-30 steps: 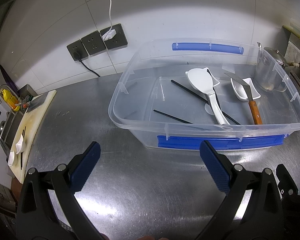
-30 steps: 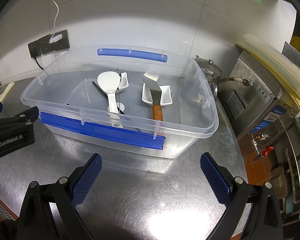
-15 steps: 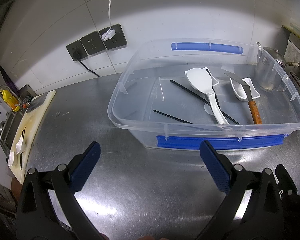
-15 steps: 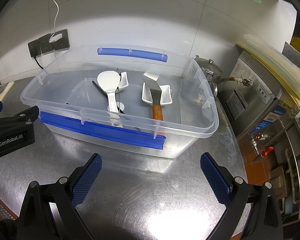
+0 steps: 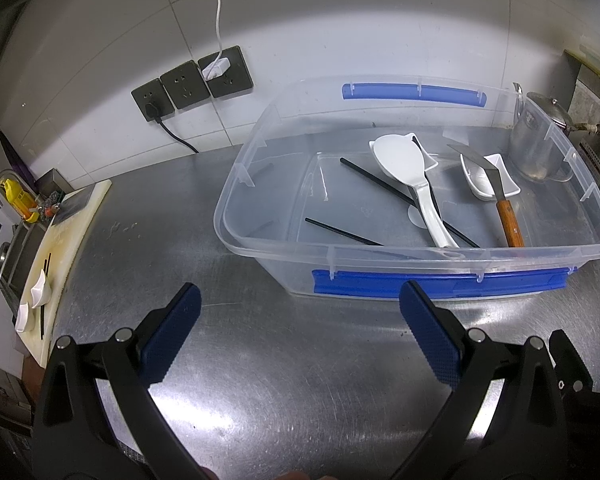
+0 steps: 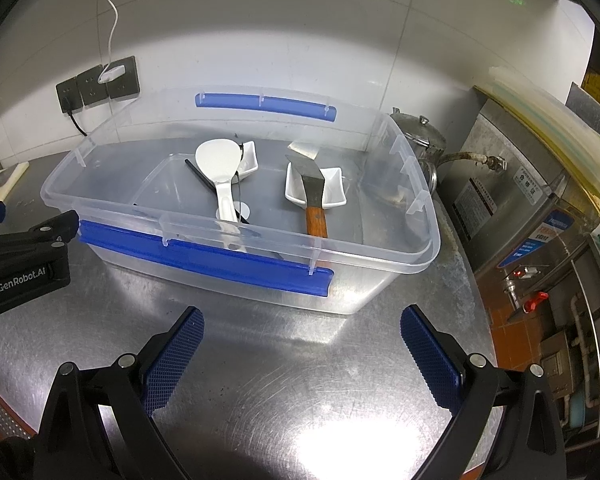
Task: Organize utensils
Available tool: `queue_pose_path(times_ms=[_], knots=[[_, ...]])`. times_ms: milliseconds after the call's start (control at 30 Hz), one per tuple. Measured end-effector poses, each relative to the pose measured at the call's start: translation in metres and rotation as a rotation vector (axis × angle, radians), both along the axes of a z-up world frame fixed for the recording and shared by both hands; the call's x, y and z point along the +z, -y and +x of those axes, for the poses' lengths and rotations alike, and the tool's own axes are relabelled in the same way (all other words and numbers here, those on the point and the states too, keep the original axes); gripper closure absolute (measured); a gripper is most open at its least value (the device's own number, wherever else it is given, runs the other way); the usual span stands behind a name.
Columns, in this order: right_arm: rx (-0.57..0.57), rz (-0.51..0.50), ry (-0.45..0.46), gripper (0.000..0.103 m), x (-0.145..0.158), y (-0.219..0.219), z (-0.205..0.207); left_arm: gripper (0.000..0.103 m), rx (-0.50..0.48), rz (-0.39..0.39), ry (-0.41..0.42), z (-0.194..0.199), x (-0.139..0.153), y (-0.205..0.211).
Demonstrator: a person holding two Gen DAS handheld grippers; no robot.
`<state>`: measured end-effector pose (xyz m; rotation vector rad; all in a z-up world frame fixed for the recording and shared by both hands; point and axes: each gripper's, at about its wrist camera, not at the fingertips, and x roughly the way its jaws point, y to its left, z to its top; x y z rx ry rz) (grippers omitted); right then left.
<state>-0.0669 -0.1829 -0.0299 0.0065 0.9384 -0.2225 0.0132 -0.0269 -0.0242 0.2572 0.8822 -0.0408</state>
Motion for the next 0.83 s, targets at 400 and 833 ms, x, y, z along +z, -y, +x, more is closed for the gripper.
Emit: queue_pose_path(times_ms=[400,833], knots=[[-0.012,0.000,0.008,0.005,-0.0002,0.0004,0.0014,0.008,-0.003,-0.014,0.002,-0.0003,-0.0008,0.0005],[-0.006,0.005,-0.003,0.005,-0.0016,-0.0006,0.0016,0.008,-0.031,-0.013,-0.003,0.0005,-0.0011,0.0045]])
